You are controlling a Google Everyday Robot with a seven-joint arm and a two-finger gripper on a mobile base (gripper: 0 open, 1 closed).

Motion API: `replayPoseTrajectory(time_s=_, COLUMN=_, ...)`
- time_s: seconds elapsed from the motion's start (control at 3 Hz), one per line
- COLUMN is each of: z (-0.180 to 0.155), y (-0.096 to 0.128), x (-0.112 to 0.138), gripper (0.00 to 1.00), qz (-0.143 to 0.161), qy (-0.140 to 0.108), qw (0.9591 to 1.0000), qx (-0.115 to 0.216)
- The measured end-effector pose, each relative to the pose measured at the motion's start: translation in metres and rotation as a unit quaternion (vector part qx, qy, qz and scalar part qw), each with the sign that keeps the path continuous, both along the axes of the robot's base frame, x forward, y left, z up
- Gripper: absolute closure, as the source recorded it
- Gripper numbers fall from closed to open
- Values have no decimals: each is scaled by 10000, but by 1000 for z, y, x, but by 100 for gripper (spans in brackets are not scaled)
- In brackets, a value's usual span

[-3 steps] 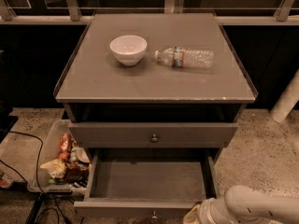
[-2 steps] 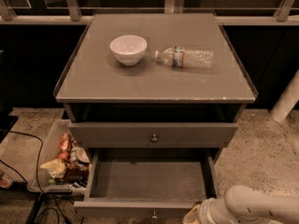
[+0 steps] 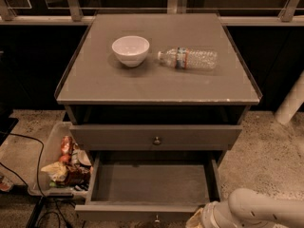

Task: Close middle drawer

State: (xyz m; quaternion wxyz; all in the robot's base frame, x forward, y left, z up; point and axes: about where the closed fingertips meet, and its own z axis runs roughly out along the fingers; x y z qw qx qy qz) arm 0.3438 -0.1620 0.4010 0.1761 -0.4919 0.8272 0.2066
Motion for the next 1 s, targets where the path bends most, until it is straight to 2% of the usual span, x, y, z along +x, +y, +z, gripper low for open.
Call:
replayPoseTrajectory(time_s=0.33, z=-7, y=0, x=7, gripper=12, qz=-52, qy=32, qw=9999, qx=159)
replayPoseTrajectory(time_s=0.67, z=-6, y=1, x=12, gripper=14, qz=-57, qy=-25, qw=9997, qx=215)
replayPoseTrajectory(time_s=1.0, z=13, y=0, x=47, gripper=37, qz=-32, qy=-375, qw=9987, qx=350)
